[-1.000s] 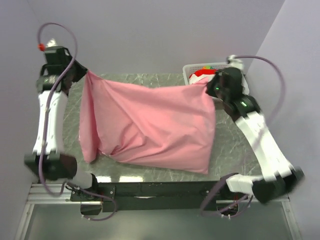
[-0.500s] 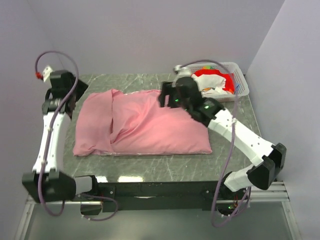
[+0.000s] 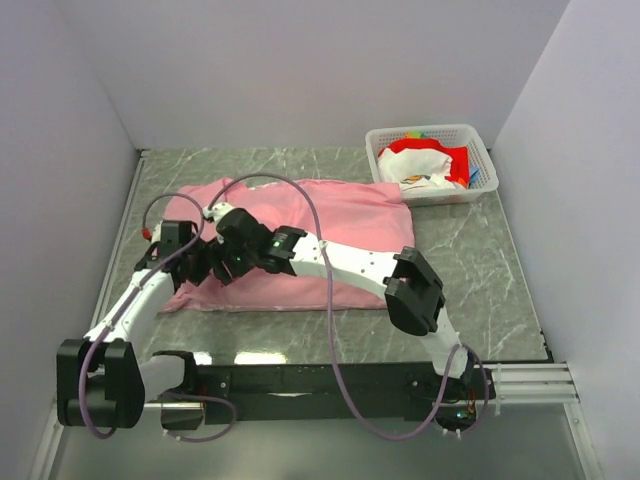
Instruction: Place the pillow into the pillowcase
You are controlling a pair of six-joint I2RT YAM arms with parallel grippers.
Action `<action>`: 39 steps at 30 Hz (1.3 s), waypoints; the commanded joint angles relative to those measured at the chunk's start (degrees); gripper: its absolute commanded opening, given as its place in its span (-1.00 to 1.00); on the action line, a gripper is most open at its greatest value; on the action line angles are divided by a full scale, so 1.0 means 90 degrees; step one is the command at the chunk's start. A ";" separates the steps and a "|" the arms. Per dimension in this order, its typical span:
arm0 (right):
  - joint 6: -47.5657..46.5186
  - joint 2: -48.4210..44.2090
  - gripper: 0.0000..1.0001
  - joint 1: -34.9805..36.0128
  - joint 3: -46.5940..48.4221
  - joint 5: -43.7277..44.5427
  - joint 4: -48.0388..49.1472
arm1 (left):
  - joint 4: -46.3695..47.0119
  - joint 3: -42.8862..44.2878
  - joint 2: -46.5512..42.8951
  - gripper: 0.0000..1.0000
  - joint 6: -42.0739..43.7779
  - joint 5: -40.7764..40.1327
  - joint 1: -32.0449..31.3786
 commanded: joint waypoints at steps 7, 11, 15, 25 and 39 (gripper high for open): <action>-0.0060 0.0179 0.26 -0.0032 0.0008 0.0128 0.0041 | 0.1044 -0.0486 0.0176 -0.18 -0.0383 0.0253 -0.0439; -0.0050 0.0140 0.15 -0.0130 -0.0227 0.0275 0.0080 | 0.1005 -0.0623 -0.0095 -0.87 -0.0442 0.0292 -0.0439; -0.0196 0.0276 0.11 -0.0149 -0.0081 0.0051 -0.0007 | 0.0382 -0.0575 -0.0721 -0.98 -0.0403 0.0127 -0.0439; -0.0109 0.0793 -0.98 -0.0354 0.1001 -0.0525 -0.0330 | -0.0655 -0.0409 -0.2303 -0.98 -0.0520 -0.0255 -0.0439; 0.1794 0.1390 -1.00 -0.0560 0.0732 -0.1268 0.2207 | -0.1084 -0.0067 -0.3759 -0.98 -0.0686 -0.0274 -0.0439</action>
